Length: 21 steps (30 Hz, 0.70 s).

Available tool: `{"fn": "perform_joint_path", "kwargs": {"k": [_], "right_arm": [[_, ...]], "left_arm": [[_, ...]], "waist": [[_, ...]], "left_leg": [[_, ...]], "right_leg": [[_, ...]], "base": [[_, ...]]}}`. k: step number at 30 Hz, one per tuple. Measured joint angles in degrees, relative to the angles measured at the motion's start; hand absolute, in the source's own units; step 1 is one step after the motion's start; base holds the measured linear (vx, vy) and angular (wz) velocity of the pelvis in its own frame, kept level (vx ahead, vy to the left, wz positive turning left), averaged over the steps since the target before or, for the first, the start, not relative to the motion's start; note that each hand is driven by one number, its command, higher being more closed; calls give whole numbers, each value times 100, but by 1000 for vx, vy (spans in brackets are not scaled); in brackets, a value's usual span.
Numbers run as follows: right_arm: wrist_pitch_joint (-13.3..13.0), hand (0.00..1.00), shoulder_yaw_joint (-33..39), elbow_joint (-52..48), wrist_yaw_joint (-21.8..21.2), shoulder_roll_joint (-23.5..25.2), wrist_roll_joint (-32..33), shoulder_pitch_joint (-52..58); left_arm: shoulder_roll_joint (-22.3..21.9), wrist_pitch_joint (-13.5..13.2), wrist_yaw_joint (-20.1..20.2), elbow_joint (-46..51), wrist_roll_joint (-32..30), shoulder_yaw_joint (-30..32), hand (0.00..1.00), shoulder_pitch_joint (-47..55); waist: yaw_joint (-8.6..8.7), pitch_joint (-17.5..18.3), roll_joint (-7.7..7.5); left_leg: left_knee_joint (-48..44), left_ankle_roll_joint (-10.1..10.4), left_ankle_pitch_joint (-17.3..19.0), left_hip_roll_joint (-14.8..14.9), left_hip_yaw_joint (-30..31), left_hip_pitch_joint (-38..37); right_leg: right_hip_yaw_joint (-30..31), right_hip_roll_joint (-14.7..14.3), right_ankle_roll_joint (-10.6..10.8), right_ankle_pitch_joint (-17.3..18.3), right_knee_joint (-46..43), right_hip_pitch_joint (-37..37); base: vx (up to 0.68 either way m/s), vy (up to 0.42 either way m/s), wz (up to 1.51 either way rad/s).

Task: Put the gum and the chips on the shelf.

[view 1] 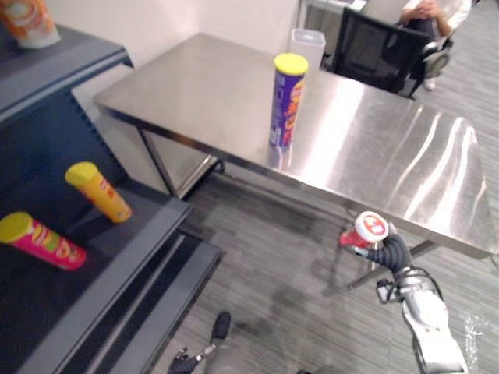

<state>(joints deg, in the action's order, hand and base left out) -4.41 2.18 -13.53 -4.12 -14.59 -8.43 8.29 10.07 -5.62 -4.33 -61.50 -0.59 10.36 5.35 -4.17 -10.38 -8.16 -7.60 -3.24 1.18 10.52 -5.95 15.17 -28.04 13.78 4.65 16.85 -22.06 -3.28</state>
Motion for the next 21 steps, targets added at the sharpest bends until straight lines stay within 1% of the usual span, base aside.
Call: {"fn": "perform_joint_path", "kwargs": {"k": [1, 2, 3, 4, 5, 6, 7, 8, 9, 10, 12, 13, 15, 18, 21], "right_arm": [[12, 100, 18, 1, -3, -101, -2, -60], [14, 100, 21, 2, -4, -136, -2, -60], [24, 100, 63, 17, -9, -125, -2, -23], [54, 100, 96, 60, -22, -129, -2, 26], [40, 100, 222, 44, -36, -68, 0, 166], [43, 100, 351, 52, -50, -63, 0, 169], [90, 100, 515, 89, -57, 58, 0, 187], [99, 100, 703, 88, -50, 112, 0, 341], [124, 100, 785, 90, -40, 109, -3, 416], [183, 100, 951, 95, -13, 131, -4, 571], [191, 100, 1109, 93, -6, 180, -4, 711], [191, 100, 1117, 91, -5, 189, -5, 717], [190, 100, 1084, 90, -13, 304, -11, 679], [190, 100, 1079, 90, -14, 448, -17, 709], [193, 100, 1029, 90, -9, 447, -49, 727]], "left_arm": [[2, -2, 42, -3, 50, 5, 0, -15], [-15, -2, 57, -1, 49, -8, 0, 42], [-21, 2, 76, 120, 47, -170, 0, 75], [25, -41, 108, 293, 33, -301, 0, 100], [94, -84, 143, 376, 31, -236, 0, 4], [57, -66, 154, 290, 29, -187, 0, -91], [77, -51, 199, 202, 16, -149, 0, -98], [62, -45, 211, 99, 15, -138, 0, -88], [47, -42, 221, 78, 17, -133, 0, -78], [35, -48, 228, 50, 21, -133, 0, -68], [25, -44, 228, -7, 37, -136, 0, -42], [23, -33, 229, -28, 40, -136, 0, -28], [30, -16, 232, -90, 44, -82, 0, 105], [13, 21, 241, -247, 43, -49, 0, 175], [-62, 78, 240, -247, 29, -43, 0, 167]], "waist": [[9, 8, 102], [14, 22, 164], [155, 12, 294], [238, 6, 303], [397, 59, 204], [375, 37, 253], [408, 12, 305], [509, 27, 393], [559, 32, 451], [581, 35, 482], [571, 48, 514], [571, 62, 541], [520, 94, 651], [517, 96, 675], [517, 95, 684]], "left_leg": [[-1035, -13, 1, 102, -423, 291], [-1416, -101, -25, 143, -616, 327], [-1389, -141, -195, 140, -1006, 425], [-992, -287, -565, 24, -1061, 442], [-240, -243, -948, -191, -983, 355], [-646, -250, -559, -57, -1386, 393], [-1478, -127, 15, 238, -2067, 345], [-1733, -76, 162, 384, -2524, 189], [-1683, -65, 99, 379, -2677, 158], [-1543, -178, -69, 220, -2982, 160], [-1212, -274, -368, -66, -3113, 167], [-1106, -268, -402, -132, -3111, 168], [-741, -239, -421, -306, -3102, 172], [-372, -203, -447, -487, -3040, 153], [167, -164, -473, -683, -2715, 53]], "right_leg": [[-19, 62, -20, 12, -118, -122], [-31, 42, -22, 13, -202, -162], [-116, 5, -103, 46, -347, -228], [-130, 9, -407, 79, -331, -378], [-203, -33, -400, -83, 321, -377], [-490, 5, -182, -229, 393, -345], [-711, 48, -183, -235, 364, -343], [-1045, 155, -184, -234, 204, -315], [-1232, 218, -186, -233, 132, -299], [-1529, 376, -188, -230, 15, -248], [-2060, 552, -187, -224, 10, -17], [-2164, 588, -187, -224, 25, 31], [-2565, 604, -184, -223, 50, 173], [-2835, 600, -145, -200, 47, 289], [-2863, 531, -99, -184, 111, 283]], "base": [[21, -1, 28], [21, -63, 51], [-23, -65, 78], [-108, -81, 136], [-133, -45, 114], [-107, -68, 111], [-20, -63, 105], [5, -42, 114], [20, 17, 145], [23, 75, 140], [13, 94, 149], [0, 119, 121], [-15, 129, 97], [-51, 100, 69], [-61, 77, 26]]}}
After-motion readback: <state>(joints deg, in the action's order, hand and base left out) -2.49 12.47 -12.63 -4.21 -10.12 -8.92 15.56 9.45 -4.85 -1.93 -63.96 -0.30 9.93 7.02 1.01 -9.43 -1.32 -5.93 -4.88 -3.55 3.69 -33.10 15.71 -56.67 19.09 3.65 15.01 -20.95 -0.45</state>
